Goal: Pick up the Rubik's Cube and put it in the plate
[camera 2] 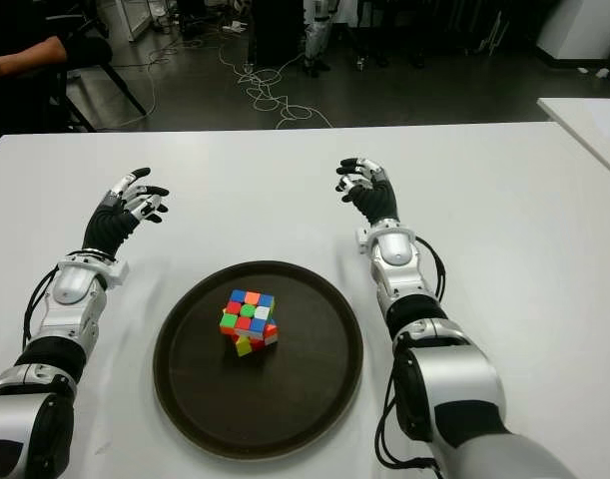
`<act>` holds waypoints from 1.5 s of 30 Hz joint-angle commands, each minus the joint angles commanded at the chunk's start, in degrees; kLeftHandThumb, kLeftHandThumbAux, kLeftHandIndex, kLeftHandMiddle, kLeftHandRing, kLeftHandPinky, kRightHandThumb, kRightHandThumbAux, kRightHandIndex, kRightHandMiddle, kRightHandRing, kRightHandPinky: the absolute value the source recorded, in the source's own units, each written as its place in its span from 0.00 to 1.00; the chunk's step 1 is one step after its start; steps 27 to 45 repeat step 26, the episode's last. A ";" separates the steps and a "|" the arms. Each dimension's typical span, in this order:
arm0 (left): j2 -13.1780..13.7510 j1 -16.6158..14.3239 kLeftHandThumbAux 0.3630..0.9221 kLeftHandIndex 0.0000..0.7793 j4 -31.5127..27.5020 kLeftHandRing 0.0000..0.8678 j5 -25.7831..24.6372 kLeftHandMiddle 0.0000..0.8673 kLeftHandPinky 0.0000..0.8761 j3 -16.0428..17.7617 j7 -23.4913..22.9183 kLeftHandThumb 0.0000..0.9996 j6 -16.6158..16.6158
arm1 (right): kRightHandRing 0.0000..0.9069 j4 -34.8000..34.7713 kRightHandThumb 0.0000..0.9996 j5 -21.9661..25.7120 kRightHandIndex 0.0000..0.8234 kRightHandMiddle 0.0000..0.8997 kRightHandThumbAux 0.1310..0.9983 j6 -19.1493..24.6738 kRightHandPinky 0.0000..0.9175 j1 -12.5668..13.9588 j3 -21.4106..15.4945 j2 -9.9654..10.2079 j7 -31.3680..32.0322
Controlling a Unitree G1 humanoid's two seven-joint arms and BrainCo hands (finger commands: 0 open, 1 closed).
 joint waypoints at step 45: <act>-0.95 0.40 0.40 0.17 -0.01 0.51 -0.24 0.41 0.53 0.05 0.01 0.12 -0.21 | 0.49 0.44 0.68 -1.03 0.50 0.43 0.69 -0.91 0.55 0.46 0.38 -0.30 -1.00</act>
